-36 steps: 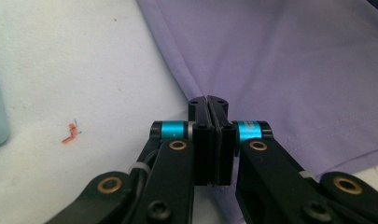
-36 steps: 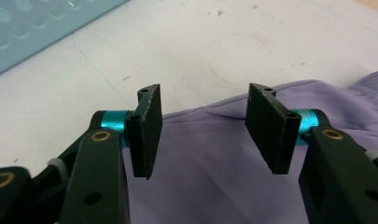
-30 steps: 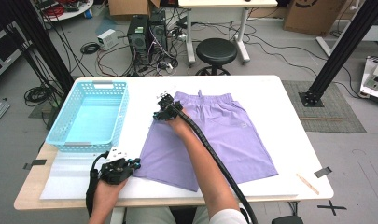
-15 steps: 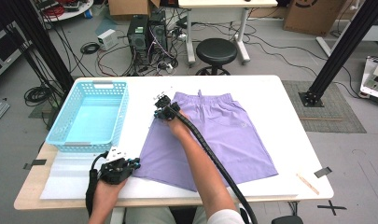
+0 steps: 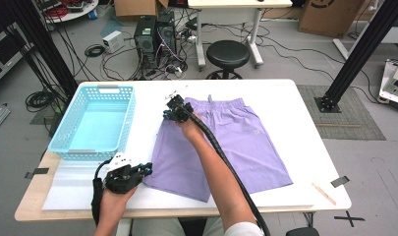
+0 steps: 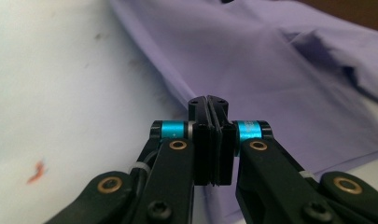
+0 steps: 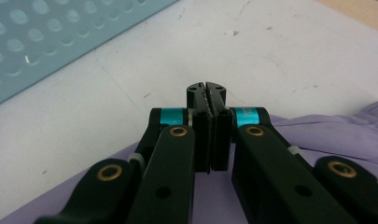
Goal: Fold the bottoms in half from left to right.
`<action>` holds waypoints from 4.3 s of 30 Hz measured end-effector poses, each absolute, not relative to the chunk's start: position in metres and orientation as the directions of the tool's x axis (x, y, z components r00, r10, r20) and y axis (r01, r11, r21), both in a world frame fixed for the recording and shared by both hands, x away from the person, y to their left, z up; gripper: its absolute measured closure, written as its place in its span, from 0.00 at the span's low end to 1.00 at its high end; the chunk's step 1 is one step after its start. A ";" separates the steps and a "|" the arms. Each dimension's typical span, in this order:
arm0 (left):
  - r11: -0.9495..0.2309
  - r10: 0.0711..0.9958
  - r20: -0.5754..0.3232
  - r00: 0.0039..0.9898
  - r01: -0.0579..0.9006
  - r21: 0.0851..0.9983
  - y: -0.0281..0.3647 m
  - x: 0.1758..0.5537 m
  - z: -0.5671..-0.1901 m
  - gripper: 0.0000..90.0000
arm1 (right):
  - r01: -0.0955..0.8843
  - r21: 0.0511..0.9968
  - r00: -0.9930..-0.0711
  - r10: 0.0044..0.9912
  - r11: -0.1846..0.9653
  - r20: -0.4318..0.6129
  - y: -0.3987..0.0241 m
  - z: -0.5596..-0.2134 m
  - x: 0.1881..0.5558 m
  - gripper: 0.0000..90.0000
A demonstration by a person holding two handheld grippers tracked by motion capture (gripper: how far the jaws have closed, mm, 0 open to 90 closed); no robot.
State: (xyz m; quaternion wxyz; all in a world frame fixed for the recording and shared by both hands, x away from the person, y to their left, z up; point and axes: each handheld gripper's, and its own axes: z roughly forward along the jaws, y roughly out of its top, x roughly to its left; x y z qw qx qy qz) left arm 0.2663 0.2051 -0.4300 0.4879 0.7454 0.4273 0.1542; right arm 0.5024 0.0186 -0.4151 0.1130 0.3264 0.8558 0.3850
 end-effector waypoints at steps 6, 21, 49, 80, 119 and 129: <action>-0.118 0.730 -0.239 0.641 0.462 0.879 0.189 0.275 -0.418 0.98 | 0.471 0.750 -0.750 0.658 0.465 0.063 -0.003 -0.399 0.503 1.00; -0.101 0.577 -0.298 0.761 0.428 0.898 0.131 0.302 -0.379 0.98 | 0.480 0.794 -0.699 0.710 0.373 0.089 -0.068 -0.371 0.504 1.00; -0.185 0.400 -0.312 0.862 0.409 0.894 0.005 0.337 -0.354 0.98 | 0.518 0.822 -0.569 0.813 0.235 0.126 -0.193 -0.356 0.496 1.00; -0.273 0.346 -0.366 0.864 0.466 0.842 -0.103 0.353 -0.393 0.98 | 0.629 0.752 -0.400 0.911 0.197 0.097 -0.288 -0.407 0.496 1.00; -0.105 0.717 -0.101 0.689 0.251 0.962 0.135 0.355 -0.441 0.37 | 0.497 0.818 -0.489 0.872 0.291 -0.013 -0.327 -0.417 0.361 0.78; -0.075 0.731 -0.128 0.671 0.266 0.961 0.155 0.352 -0.444 0.31 | 0.509 0.800 -0.545 0.838 0.317 0.015 -0.334 -0.431 0.297 0.85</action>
